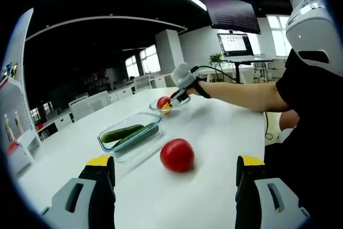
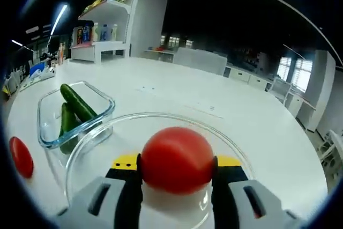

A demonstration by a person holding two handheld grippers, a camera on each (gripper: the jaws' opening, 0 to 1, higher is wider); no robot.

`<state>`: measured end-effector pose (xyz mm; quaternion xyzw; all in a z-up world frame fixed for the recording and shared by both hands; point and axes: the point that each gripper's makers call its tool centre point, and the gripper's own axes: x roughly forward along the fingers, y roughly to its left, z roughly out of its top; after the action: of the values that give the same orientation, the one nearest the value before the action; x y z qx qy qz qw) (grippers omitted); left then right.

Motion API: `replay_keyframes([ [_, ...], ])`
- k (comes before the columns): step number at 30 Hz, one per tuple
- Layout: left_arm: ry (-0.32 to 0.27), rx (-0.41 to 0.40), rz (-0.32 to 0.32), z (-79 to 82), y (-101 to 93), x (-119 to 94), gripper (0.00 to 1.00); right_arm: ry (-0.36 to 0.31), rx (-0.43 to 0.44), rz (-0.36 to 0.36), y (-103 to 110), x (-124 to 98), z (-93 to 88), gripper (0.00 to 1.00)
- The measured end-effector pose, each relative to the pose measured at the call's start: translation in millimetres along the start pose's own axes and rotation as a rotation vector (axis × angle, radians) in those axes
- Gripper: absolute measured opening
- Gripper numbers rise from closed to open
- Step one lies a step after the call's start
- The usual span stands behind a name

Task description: Sort the scattered tomatoes and cucumbers on the table and place them into their respective storage containers

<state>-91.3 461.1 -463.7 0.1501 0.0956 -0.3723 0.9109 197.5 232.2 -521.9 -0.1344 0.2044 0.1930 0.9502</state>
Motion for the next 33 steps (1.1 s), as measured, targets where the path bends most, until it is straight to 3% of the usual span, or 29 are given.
replay_keyframes([
  [17,-0.004,0.001,0.000,0.0,-0.7,-1.9,0.93,0.008,0.013,0.028,-1.2,7.7,0.4,0.49],
  [26,-0.012,0.002,0.009,2.0,0.4,-7.2,0.93,-0.035,0.147,0.052,-1.5,-1.7,10.6,0.48],
  [33,-0.016,0.004,0.009,3.2,-0.5,-8.1,0.93,-0.052,0.149,0.056,-3.3,-5.9,11.2,0.51],
])
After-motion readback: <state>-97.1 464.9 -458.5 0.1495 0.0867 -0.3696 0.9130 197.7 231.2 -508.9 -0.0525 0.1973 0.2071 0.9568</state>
